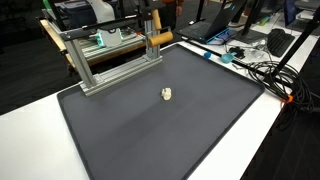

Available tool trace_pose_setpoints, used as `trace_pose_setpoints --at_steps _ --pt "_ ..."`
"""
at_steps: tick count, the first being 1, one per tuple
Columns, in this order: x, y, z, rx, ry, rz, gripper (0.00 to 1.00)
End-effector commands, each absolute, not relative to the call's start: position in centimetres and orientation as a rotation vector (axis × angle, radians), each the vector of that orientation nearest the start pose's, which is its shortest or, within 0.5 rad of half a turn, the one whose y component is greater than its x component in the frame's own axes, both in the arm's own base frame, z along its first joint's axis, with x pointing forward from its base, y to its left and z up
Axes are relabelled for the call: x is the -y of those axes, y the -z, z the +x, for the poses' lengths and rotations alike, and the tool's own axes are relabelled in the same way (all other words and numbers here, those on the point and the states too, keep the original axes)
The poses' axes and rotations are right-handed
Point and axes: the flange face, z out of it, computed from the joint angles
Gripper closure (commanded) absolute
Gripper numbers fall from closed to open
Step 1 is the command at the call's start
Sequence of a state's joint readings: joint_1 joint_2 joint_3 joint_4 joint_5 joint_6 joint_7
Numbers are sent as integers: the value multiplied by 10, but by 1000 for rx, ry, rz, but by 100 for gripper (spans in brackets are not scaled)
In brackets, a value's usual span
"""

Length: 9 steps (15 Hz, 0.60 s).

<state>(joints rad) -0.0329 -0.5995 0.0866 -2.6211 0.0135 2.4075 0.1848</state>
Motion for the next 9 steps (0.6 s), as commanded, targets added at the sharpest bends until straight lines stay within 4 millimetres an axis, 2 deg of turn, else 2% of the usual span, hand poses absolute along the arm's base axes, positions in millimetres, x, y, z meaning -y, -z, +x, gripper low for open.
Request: trace_pose_setpoints --at_steps 1,3,4,5,6,9 --pt "-45 -491 441 -286 612 -3107 78" --pt "-57 -486 465 -289 577 -3134 78" --pt "-66 -482 474 -191 434 -3098 78" --pt "-73 -488 477 -108 429 -3040 78" --pt "-63 -477 455 -203 489 -3100 53" --pt "-75 -477 474 -128 436 -3063 53"
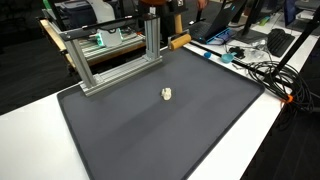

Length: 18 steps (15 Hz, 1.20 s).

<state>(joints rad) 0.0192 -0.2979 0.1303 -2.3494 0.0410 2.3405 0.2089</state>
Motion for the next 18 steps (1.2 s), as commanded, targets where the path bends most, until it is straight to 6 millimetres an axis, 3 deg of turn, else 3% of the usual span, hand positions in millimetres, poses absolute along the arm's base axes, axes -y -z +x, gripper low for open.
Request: trace_pose_setpoints --at_steps 1,2,6,9,13,15,18 --pt "-75 -477 476 -124 434 -3061 53" --pt "-74 -477 476 -123 434 -3061 78" --pt "-76 -450 492 -460 411 -3091 78" --pt "-67 -427 519 -678 339 -3104 78" --pt "-50 -399 564 -761 277 -3104 78" --pt "-29 -388 587 -768 234 -3095 78" --pt "-4 -389 603 -780 145 -3053 78"
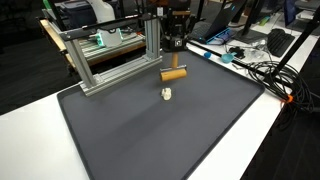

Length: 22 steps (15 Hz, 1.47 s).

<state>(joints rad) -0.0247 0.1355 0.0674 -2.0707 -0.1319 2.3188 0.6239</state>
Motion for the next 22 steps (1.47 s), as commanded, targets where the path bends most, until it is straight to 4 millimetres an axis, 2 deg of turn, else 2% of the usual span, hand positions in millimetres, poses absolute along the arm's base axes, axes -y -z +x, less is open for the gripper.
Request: trace_pose_setpoints --at_steps 1,2,3,6,10,12,14,15,16,17,22 --pt "-12 -375 590 -792 187 -3080 53" --pt "-5 -375 595 -792 167 -3074 53" --pt "-1 -376 599 -791 159 -3070 78" --pt "27 -377 593 -798 147 -3021 78" --pt "59 -372 580 -667 225 -2967 78" --pt "69 -371 574 -586 264 -2937 78" --pt "71 -373 562 -532 279 -2936 78" --pt "71 -360 580 -578 231 -2959 53" --pt "72 -360 576 -560 236 -2959 53" --pt "72 -361 573 -551 237 -2960 78" --pt "62 -351 575 -562 279 -3006 78"
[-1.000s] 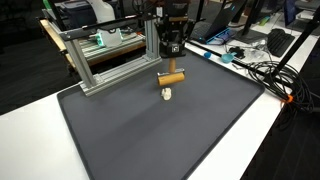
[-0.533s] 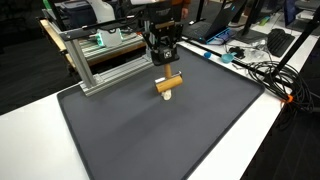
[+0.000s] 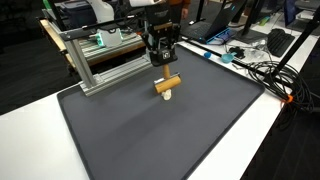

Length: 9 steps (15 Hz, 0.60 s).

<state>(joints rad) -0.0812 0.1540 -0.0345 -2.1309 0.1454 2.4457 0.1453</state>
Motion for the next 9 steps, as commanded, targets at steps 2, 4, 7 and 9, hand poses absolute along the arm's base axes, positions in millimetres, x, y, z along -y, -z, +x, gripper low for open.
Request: trace_pose_setpoints --at_steps 2,4,7,9 --pt "62 -347 573 -550 274 -3031 78" --pt "61 -342 573 -525 254 -3049 78" --pt "53 -332 574 -501 218 -3060 78" --pt "44 -325 577 -500 206 -3047 78"
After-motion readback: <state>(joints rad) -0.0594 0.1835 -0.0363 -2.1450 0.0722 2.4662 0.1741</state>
